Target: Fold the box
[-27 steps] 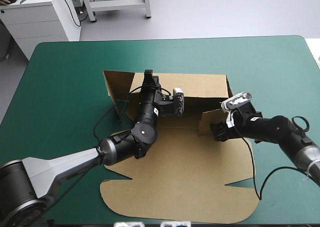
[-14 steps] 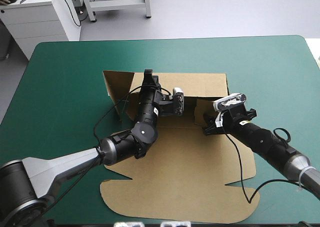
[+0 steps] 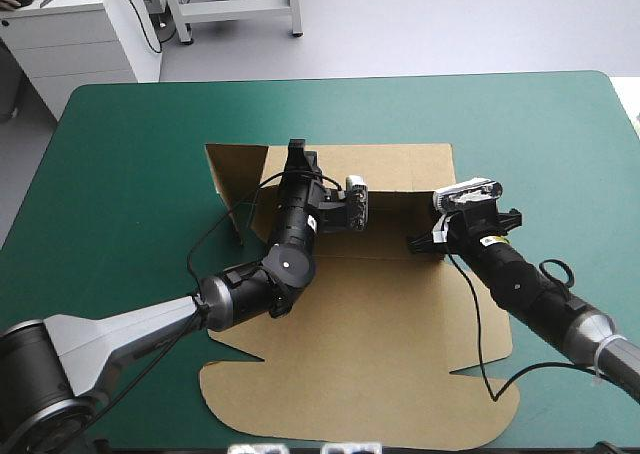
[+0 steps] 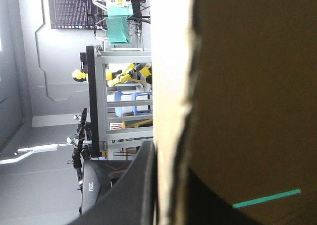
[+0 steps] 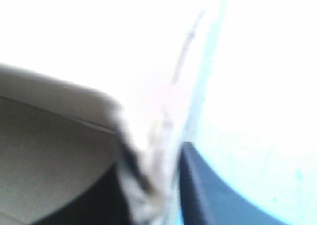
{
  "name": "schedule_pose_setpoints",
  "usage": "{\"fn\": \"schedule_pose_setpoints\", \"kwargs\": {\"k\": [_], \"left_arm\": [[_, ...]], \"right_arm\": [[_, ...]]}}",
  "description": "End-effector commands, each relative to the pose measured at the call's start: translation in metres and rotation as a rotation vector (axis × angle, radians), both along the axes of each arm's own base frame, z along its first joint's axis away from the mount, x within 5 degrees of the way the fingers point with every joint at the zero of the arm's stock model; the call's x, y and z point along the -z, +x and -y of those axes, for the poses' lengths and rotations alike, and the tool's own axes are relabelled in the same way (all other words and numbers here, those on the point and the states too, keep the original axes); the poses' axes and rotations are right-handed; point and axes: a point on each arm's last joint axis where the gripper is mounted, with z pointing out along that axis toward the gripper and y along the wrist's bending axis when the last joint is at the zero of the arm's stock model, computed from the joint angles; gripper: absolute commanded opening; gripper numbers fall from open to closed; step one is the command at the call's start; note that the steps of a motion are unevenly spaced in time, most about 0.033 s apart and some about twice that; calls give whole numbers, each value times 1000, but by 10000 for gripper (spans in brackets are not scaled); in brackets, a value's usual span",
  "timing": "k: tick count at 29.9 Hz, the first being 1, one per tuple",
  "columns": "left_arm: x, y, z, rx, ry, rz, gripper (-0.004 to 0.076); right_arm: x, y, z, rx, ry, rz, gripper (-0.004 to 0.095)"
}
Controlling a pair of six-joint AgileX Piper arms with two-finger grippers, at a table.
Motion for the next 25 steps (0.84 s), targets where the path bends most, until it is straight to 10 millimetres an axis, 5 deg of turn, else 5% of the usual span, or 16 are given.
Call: {"fn": "schedule_pose_setpoints", "kwargs": {"k": [1, 7, 16, 25], "left_arm": [[-28, -4, -4, -3, -49, 84, -8], [-28, -4, -4, -1, -49, 83, 55], [-27, -6, 1, 33, -139, 42, 417], [-35, -26, 5, -84, -139, 147, 439]], "right_arm": [[-20, 1, 5, 47, 10, 103, -13], [-20, 1, 4, 45, 6, 105, -20], [-21, 2, 4, 41, -7, 112, -20], [-26, 26, -6, 65, 36, 92, -19]]}}
